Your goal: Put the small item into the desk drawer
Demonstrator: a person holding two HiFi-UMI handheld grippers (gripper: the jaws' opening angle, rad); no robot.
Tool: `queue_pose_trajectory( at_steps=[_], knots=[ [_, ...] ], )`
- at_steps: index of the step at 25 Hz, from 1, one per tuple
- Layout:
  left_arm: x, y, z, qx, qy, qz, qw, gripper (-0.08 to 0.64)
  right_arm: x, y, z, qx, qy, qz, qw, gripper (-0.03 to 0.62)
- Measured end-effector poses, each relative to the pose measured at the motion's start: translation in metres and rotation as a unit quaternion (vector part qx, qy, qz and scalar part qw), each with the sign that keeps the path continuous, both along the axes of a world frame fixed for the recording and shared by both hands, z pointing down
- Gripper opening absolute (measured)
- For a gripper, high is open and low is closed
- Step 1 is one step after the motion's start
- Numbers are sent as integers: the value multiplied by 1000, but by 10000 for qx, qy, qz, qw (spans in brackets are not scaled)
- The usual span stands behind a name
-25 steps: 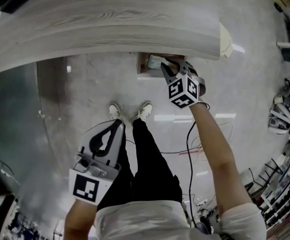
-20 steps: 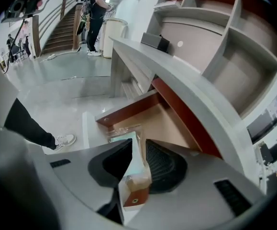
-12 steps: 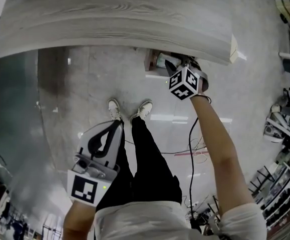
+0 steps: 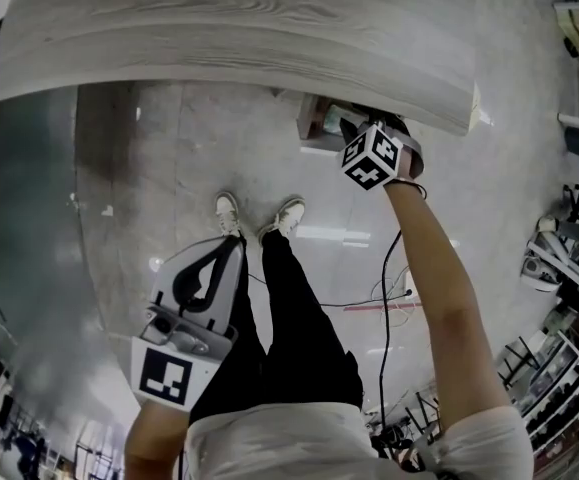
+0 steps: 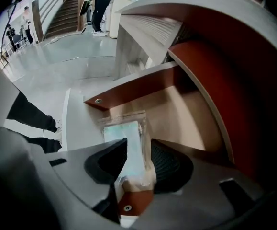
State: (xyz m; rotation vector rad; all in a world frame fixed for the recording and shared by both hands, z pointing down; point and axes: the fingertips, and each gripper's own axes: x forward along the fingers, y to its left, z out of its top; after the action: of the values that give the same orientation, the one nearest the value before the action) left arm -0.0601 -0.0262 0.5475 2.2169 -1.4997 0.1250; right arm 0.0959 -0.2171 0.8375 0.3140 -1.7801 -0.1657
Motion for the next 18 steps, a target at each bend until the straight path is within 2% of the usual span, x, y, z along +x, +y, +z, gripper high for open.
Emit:
queue_pose_trajectory(
  at_steps=[7, 18],
  knots=[
    [-10, 3, 3, -21, 20, -72, 10000, 17, 2, 5, 11, -31, 222, -90, 9997, 114],
    [-14, 7, -1, 51, 52, -100, 9999, 17, 1, 7, 1, 1, 237, -82, 9997, 51]
  ],
)
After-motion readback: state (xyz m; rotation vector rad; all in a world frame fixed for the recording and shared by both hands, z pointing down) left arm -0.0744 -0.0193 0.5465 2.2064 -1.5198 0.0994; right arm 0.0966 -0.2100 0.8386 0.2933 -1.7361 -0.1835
